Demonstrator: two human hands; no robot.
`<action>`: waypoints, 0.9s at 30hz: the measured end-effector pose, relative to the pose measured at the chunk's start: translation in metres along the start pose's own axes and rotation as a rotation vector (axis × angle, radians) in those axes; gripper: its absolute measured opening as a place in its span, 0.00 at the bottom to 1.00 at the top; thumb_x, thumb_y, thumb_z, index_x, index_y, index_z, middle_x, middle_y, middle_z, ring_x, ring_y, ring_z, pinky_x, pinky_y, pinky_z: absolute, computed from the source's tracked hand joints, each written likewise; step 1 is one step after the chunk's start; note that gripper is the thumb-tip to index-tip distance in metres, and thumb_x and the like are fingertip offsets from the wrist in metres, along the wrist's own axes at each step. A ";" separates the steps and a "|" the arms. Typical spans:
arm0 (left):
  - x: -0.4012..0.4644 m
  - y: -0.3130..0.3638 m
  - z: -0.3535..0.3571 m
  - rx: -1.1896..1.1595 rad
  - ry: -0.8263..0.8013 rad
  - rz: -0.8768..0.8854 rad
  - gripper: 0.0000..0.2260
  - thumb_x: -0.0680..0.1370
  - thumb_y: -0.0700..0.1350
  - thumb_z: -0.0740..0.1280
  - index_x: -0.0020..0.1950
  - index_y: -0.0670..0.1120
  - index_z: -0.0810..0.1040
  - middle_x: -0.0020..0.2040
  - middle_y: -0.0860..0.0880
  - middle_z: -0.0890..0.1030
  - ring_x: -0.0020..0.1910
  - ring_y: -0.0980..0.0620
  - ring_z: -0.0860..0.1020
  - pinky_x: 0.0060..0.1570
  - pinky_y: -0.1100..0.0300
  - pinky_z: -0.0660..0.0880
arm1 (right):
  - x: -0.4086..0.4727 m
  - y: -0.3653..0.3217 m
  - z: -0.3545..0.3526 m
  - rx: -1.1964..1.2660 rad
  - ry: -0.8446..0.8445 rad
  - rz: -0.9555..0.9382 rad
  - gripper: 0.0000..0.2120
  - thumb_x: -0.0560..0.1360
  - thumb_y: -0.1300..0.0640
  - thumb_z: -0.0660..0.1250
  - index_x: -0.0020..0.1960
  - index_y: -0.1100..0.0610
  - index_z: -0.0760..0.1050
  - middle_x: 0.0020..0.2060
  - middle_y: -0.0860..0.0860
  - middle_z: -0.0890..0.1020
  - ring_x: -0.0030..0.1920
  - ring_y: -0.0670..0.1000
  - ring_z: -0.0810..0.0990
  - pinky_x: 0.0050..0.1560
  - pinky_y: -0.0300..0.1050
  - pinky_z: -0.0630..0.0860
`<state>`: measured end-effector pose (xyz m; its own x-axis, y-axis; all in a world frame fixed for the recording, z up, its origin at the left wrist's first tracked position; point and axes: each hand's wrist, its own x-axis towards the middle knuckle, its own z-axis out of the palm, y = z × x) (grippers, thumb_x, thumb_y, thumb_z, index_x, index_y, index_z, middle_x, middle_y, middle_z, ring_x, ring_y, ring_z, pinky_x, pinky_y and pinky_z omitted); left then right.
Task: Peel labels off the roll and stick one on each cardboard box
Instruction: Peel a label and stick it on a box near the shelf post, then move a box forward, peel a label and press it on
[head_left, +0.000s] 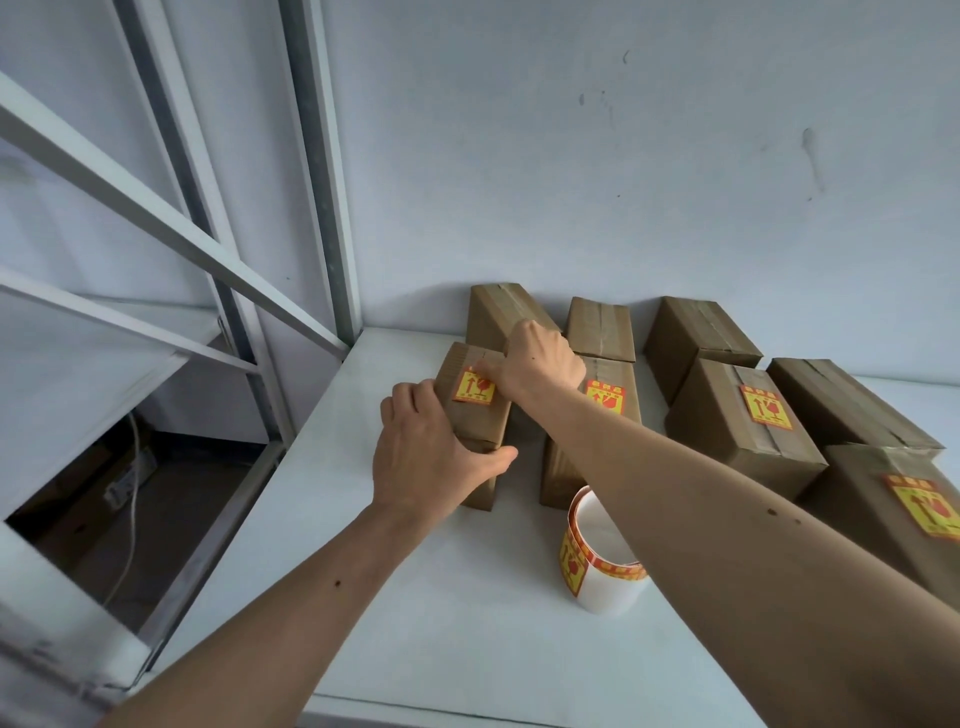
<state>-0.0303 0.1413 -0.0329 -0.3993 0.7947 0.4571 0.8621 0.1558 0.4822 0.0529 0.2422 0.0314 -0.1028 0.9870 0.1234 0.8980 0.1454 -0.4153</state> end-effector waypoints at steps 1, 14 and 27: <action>0.000 0.000 0.000 -0.003 -0.004 -0.002 0.45 0.56 0.69 0.73 0.63 0.43 0.66 0.58 0.47 0.71 0.58 0.49 0.69 0.51 0.57 0.75 | 0.000 0.001 -0.001 -0.017 -0.015 -0.008 0.23 0.69 0.38 0.72 0.52 0.56 0.77 0.47 0.53 0.81 0.52 0.56 0.79 0.49 0.50 0.74; 0.011 -0.002 -0.007 -0.025 -0.076 -0.080 0.42 0.59 0.67 0.74 0.63 0.43 0.66 0.59 0.47 0.69 0.60 0.49 0.67 0.48 0.59 0.71 | 0.002 0.015 -0.016 0.012 0.018 -0.083 0.30 0.66 0.33 0.70 0.57 0.55 0.76 0.56 0.52 0.79 0.60 0.56 0.74 0.62 0.53 0.69; 0.095 -0.019 0.020 0.043 -0.063 -0.277 0.49 0.61 0.69 0.73 0.68 0.38 0.63 0.67 0.38 0.66 0.68 0.40 0.62 0.60 0.49 0.69 | 0.075 0.026 0.001 -0.198 -0.108 -0.066 0.42 0.69 0.32 0.67 0.73 0.58 0.62 0.67 0.59 0.73 0.74 0.63 0.57 0.69 0.58 0.58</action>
<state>-0.0780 0.2252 -0.0136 -0.6022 0.7532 0.2646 0.7361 0.3955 0.5493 0.0684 0.3201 0.0288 -0.1994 0.9790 0.0429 0.9532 0.2039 -0.2232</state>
